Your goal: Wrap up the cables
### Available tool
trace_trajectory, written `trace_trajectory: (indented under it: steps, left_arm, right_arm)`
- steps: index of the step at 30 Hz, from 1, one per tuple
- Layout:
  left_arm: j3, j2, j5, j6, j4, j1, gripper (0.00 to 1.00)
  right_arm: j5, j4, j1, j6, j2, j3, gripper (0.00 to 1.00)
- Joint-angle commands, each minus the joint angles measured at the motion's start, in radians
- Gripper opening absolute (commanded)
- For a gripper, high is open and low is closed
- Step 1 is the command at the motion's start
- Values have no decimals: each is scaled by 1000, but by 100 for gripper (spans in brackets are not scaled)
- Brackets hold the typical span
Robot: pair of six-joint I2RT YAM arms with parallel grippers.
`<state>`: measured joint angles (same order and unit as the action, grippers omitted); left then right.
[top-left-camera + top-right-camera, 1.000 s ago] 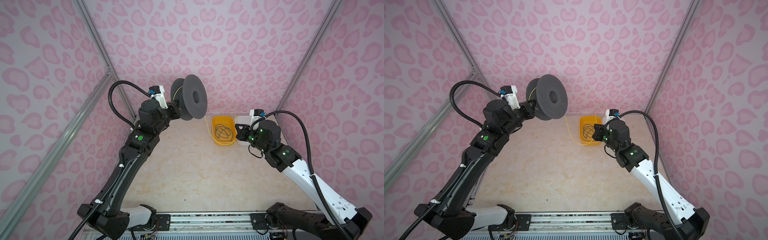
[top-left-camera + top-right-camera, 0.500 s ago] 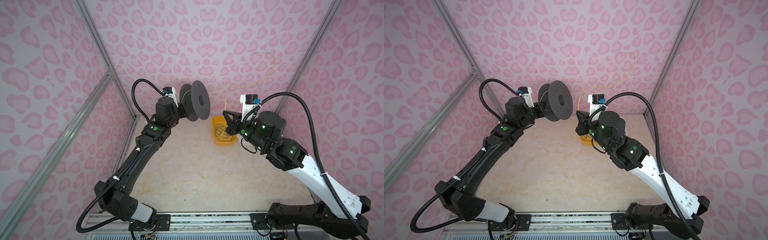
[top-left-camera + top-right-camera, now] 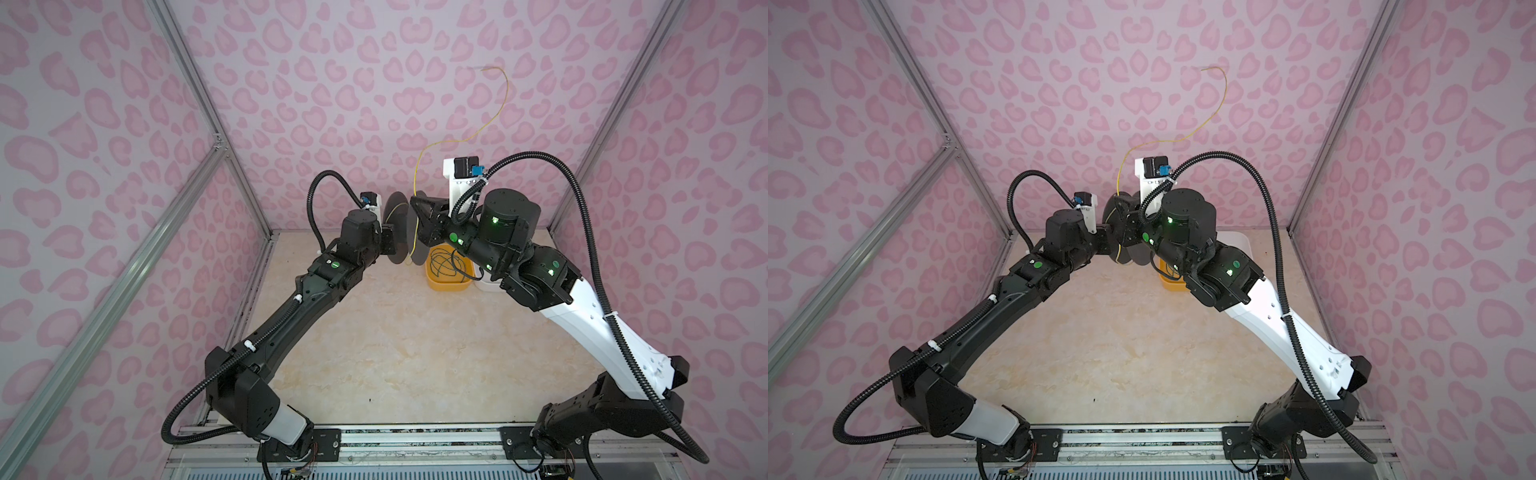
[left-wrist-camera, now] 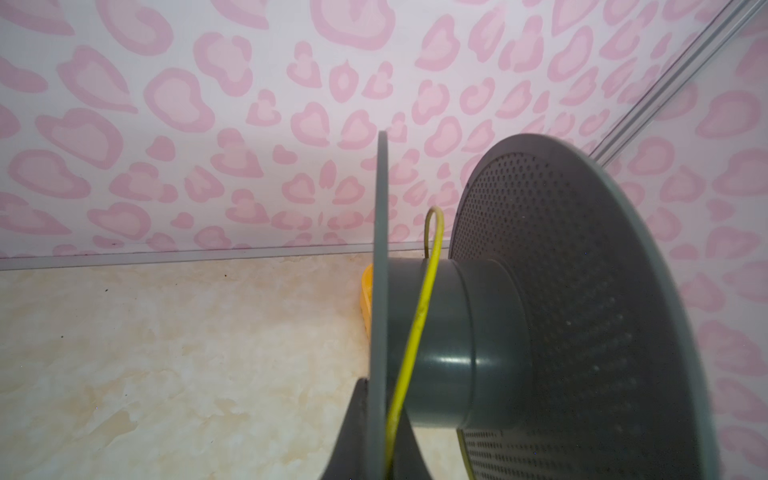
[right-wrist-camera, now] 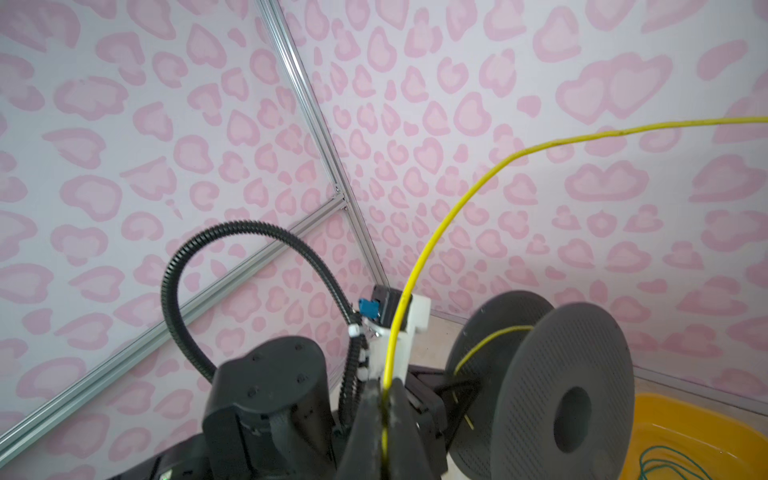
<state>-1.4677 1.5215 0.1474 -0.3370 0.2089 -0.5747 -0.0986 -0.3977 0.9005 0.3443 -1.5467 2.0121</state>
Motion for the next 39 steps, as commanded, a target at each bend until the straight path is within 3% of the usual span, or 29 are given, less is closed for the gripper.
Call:
trace_trajectory:
  steps: [1, 7, 13, 25, 39]
  left_arm:
    - [38, -25, 77, 80, -49, -39, 4]
    - [145, -58, 207, 131, -49, -123, 4]
    - [250, -92, 283, 164, -62, -171, 4]
    - [397, -167, 379, 234, -46, -272, 4]
    - [606, -342, 429, 118, 108, -346, 4]
  right_arm:
    - [3, -18, -3, -48, -52, 102, 0]
    - [28, -87, -27, -60, -159, 299, 0]
    - [65, -92, -67, -43, -192, 365, 0]
    - [112, -106, -160, -23, -201, 366, 0]
    - [221, -71, -300, 14, -210, 332, 0]
